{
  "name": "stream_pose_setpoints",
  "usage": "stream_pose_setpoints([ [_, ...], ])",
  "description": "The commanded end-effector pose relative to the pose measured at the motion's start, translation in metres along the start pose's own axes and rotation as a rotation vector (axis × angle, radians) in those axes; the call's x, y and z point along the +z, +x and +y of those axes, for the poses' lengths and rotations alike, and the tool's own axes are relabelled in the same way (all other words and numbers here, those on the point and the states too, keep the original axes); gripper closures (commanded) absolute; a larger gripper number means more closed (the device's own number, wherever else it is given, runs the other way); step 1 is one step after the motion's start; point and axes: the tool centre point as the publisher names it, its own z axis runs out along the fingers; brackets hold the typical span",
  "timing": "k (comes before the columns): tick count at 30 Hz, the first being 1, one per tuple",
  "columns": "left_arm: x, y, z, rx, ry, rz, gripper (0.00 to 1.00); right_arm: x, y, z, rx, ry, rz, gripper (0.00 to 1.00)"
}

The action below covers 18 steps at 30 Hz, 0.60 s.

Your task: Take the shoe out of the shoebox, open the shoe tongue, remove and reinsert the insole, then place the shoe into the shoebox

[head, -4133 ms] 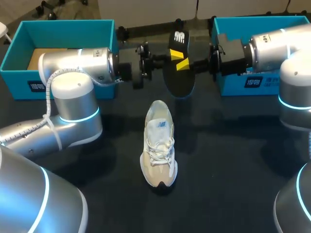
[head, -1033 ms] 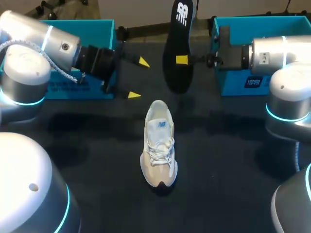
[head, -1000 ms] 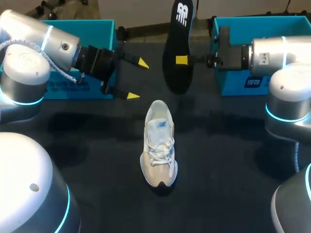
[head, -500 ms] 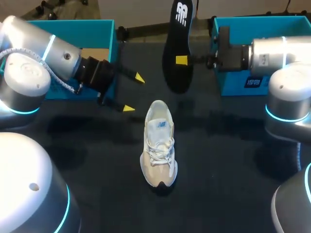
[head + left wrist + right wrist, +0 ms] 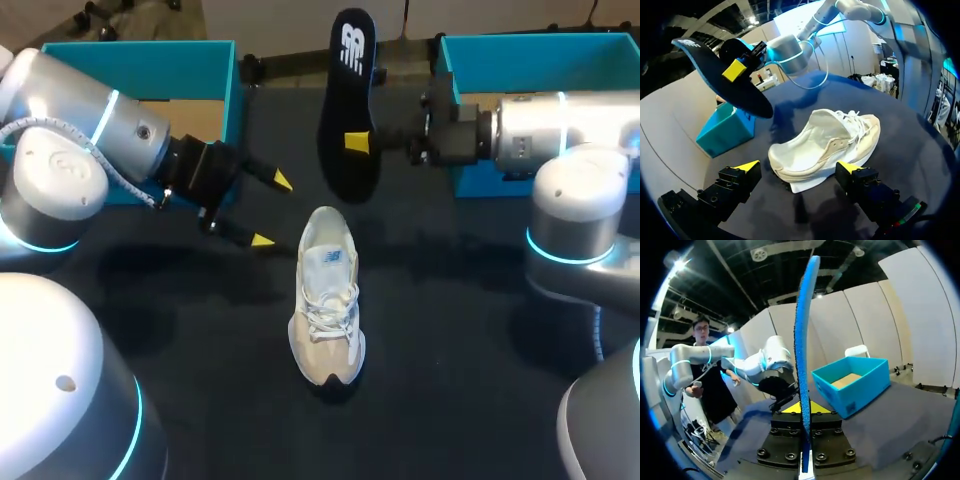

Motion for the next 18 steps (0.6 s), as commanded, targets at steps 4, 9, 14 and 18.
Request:
stream_pose_setpoints([
  [4, 0.005, 0.01, 0.005, -0.03, -0.023, -0.009, 0.0, 0.008, -0.003, -0.002, -0.001, -0.007, 0.0, 1.0],
  [9, 0.009, 0.015, 0.01, -0.068, -0.048, -0.002, 0.0, 0.008, -0.003, -0.002, -0.001, -0.007, 0.0, 1.0],
  [14, 0.009, 0.017, 0.012, -0.107, -0.091, 0.007, 0.0, 0.009, -0.004, -0.004, 0.008, 0.007, 0.006, 1.0],
  [18, 0.008, 0.017, 0.011, -0.137, -0.114, 0.012, 0.0, 0.015, -0.005, -0.01, 0.026, -0.001, 0.033, 1.0],
])
